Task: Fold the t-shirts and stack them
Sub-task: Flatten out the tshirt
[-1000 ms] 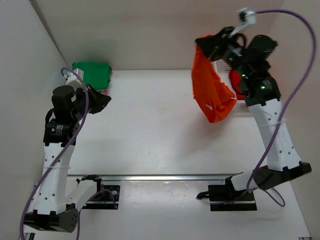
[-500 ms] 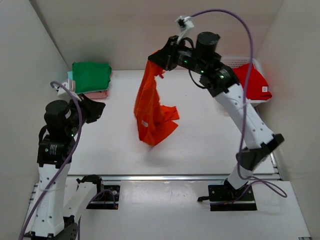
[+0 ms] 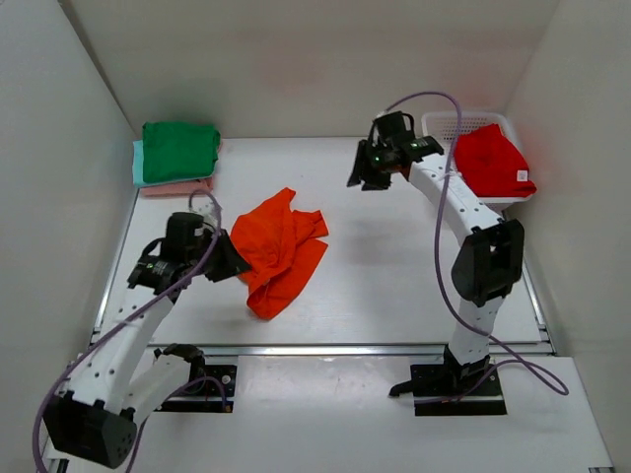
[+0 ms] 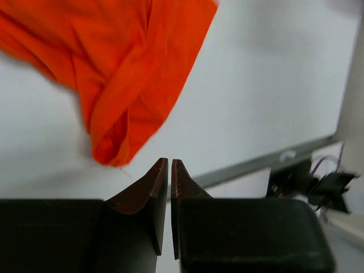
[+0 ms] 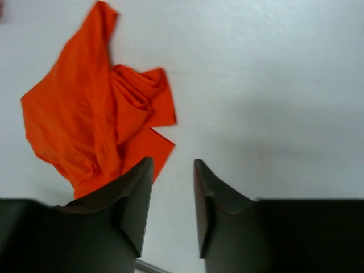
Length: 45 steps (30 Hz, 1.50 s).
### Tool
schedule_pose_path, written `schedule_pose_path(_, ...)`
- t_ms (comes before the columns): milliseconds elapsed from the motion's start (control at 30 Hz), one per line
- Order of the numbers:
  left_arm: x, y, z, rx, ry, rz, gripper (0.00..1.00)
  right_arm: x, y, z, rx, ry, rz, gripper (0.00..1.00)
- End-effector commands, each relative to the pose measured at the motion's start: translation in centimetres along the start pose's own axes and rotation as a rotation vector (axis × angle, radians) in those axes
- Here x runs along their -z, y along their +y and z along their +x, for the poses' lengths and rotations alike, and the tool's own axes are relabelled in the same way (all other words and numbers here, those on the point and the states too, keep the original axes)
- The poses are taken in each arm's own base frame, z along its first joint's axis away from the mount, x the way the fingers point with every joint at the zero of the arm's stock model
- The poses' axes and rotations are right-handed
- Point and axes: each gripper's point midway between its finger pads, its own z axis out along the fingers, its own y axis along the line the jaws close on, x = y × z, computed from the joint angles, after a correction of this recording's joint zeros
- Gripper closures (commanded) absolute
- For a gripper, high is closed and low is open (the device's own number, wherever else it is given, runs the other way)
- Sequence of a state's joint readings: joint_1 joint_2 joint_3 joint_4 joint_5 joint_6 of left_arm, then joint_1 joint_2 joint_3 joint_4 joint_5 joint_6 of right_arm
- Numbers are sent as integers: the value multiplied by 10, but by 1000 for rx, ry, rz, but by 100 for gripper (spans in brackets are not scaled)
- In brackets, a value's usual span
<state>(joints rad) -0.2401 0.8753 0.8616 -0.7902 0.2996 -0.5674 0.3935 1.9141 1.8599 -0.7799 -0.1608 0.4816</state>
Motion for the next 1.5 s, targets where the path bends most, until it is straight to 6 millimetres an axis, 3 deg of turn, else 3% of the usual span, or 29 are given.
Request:
schedule_pose_path(0,-18,3,43,8,159,-13,81,34,-27,-1,-3,-58,15,71)
schedule_pose_path(33,-25,10,49,20,175,-40,80,26,-34,15,10,-13,23,80)
schedule_pose_path(67,-29,18,49,49,170,-72,78,22,-37,23,28,10,26,83)
schedule_pose_path(133,-34,44,59,81,185,-161,79,14,-32,47,70,70,10,80)
schedule_pose_path(167,-34,50,57,94,166,-184,78,8,-34,61,77,97,9,78)
schedule_pose_path(233,-35,61,55,116,123,-222,76,-1,-19,82,113,124,-25,77)
schedule_pose_path(333,-40,65,47,154,49,-223,71,-19,-5,110,146,177,-44,65)
schedule_pose_path(400,-47,61,43,172,33,-204,66,-29,7,132,187,226,-46,64)
schedule_pose_path(467,-55,52,30,153,1,-178,68,-38,10,147,223,250,-24,52)
schedule_pose_path(500,-60,40,11,127,-51,-163,67,-45,12,159,231,270,7,50)
schedule_pose_path(600,-78,31,-17,91,-74,-179,64,-57,12,164,226,256,30,48)
schedule_pose_path(667,-87,15,-50,61,-127,-173,64,-66,4,173,208,266,66,49)
schedule_pose_path(733,-109,10,-65,48,-113,-195,65,-75,0,176,199,265,94,48)
schedule_pose_path(767,-109,0,-82,40,-151,-187,64,-81,-3,179,185,272,107,49)
schedule_pose_path(800,-124,6,-80,36,-122,-213,64,-83,-4,179,187,273,117,49)
schedule_pose_path(900,-150,-2,-95,8,-99,-249,64,-96,-6,181,178,274,149,47)
schedule_pose_path(967,-164,-8,-100,-27,-83,-275,63,-101,-4,180,170,263,174,47)
schedule_pose_path(1167,-202,1,-87,-39,-37,-306,62,-101,-3,190,147,264,201,48)
schedule_pose_path(1333,-228,13,-63,-135,62,-381,58,-92,-11,196,144,260,212,47)
schedule_pose_path(1467,-241,16,-51,-109,86,-364,57,-81,-15,194,135,238,207,47)
